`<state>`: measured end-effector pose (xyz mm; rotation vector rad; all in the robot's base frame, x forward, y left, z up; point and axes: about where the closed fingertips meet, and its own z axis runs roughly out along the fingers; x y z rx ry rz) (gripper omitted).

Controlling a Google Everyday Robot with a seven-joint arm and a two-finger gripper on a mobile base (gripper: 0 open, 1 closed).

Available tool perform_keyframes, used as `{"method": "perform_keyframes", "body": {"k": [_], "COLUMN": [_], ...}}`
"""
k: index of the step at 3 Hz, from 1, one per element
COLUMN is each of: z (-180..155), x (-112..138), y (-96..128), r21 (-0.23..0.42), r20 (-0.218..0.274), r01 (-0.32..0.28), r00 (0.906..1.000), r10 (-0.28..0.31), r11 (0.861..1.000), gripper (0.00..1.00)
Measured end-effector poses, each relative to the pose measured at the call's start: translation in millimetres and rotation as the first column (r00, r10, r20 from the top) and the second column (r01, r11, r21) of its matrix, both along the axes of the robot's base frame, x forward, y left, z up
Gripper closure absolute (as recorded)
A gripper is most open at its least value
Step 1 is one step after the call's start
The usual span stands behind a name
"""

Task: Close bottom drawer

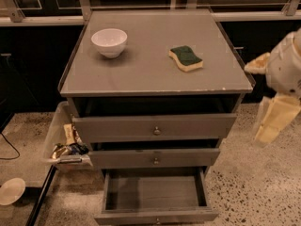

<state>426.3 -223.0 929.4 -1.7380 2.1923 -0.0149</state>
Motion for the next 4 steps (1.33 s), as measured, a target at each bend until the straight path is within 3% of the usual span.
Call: {"method": "perform_keyframes", "body": {"k": [2, 4], "z": [-83.8, -89.8], "x": [-22.4, -27.1], "y": [-12.3, -13.1], "r21": [0.015, 0.031], "r20": [-0.077, -0.085], "r01": [-0.023, -0.015], "r00": [0.9967, 0.9962], "r10": [0.024, 0.017], "r11": [1.000, 0.999], "gripper": [0.54, 0.99]}}
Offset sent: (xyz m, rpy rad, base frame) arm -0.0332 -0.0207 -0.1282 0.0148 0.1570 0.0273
